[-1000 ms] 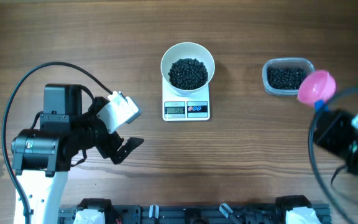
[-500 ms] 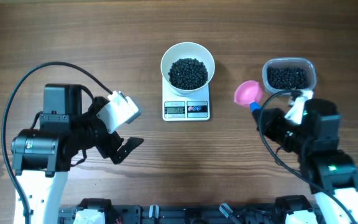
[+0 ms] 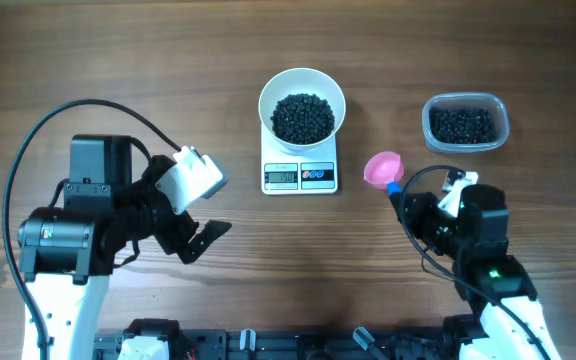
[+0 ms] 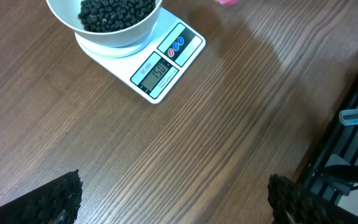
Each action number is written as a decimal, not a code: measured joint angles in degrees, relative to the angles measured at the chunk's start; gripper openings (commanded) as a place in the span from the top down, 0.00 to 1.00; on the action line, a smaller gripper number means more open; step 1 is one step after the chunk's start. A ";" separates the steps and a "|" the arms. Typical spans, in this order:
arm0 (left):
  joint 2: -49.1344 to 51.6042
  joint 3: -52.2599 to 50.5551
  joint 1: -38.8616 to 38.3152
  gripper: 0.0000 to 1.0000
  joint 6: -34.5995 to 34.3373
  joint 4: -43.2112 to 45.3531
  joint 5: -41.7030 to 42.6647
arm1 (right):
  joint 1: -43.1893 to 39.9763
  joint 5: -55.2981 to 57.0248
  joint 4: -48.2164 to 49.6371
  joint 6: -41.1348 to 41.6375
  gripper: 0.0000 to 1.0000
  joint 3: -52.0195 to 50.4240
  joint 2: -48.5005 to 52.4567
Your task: Scoop item into bowl and weigh 150g on scale
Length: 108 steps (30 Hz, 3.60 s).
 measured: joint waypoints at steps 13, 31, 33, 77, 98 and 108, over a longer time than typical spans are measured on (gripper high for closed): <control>0.00 0.00 0.00 0.00 0.00 0.02 0.00 | 0.00 -0.52 -1.11 3.17 0.95 -3.72 -0.04; 0.00 0.00 0.00 0.00 0.00 0.02 -0.02 | -0.04 5.92 -9.01 10.73 0.45 -3.76 -0.28; 0.00 0.00 0.00 0.00 0.00 0.02 -0.02 | -0.04 6.34 -9.88 10.91 0.33 -3.80 -0.28; 0.00 0.00 0.00 0.00 0.00 0.00 -0.02 | -0.04 13.84 -24.63 0.22 0.00 21.46 -10.16; 0.00 0.00 0.00 0.00 0.00 0.02 -0.02 | -0.04 13.77 -23.63 0.28 0.00 21.46 -9.66; 0.00 0.00 0.00 0.00 0.00 0.02 -0.02 | -0.04 14.86 -21.88 -10.82 0.00 21.46 -18.91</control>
